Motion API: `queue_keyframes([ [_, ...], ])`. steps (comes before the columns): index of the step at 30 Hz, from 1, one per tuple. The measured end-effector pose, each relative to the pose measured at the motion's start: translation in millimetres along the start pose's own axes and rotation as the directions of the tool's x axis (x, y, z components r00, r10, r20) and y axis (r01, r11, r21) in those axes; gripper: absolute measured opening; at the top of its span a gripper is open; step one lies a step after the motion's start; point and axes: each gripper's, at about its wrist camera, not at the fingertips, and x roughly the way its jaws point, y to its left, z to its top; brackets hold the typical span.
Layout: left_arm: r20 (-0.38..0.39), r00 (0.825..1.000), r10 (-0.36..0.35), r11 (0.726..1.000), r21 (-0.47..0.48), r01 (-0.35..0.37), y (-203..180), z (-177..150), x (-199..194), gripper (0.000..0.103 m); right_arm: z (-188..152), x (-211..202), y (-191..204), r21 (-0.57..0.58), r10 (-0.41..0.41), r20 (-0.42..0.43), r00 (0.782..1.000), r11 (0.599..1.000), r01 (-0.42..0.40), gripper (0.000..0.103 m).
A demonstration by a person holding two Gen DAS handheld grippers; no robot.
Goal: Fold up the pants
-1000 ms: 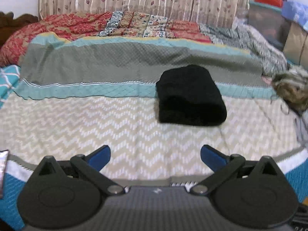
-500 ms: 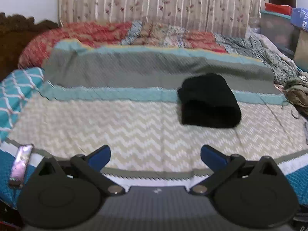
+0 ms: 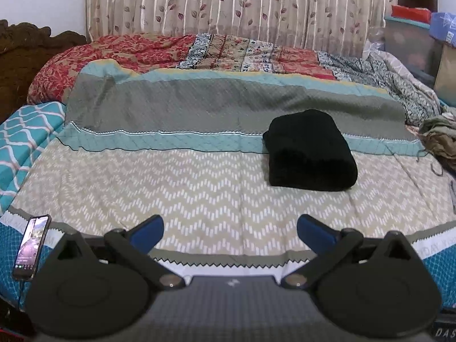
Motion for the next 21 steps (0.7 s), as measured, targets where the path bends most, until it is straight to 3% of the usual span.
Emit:
queue_keyframes([
  [13,-0.065,0.998,0.02,0.999,0.049,-0.017,-10.9,-6.1,12.0,0.103,2.3,4.7,-13.3,0.046,0.0,-0.03,1.0,0.999,0.001,0.096],
  [21,-0.145,0.988,0.054,0.994,0.099,-0.039,-19.7,-16.3,21.8,0.103,3.9,5.1,-17.3,0.056,-0.003,-0.032,0.999,0.998,0.004,0.096],
])
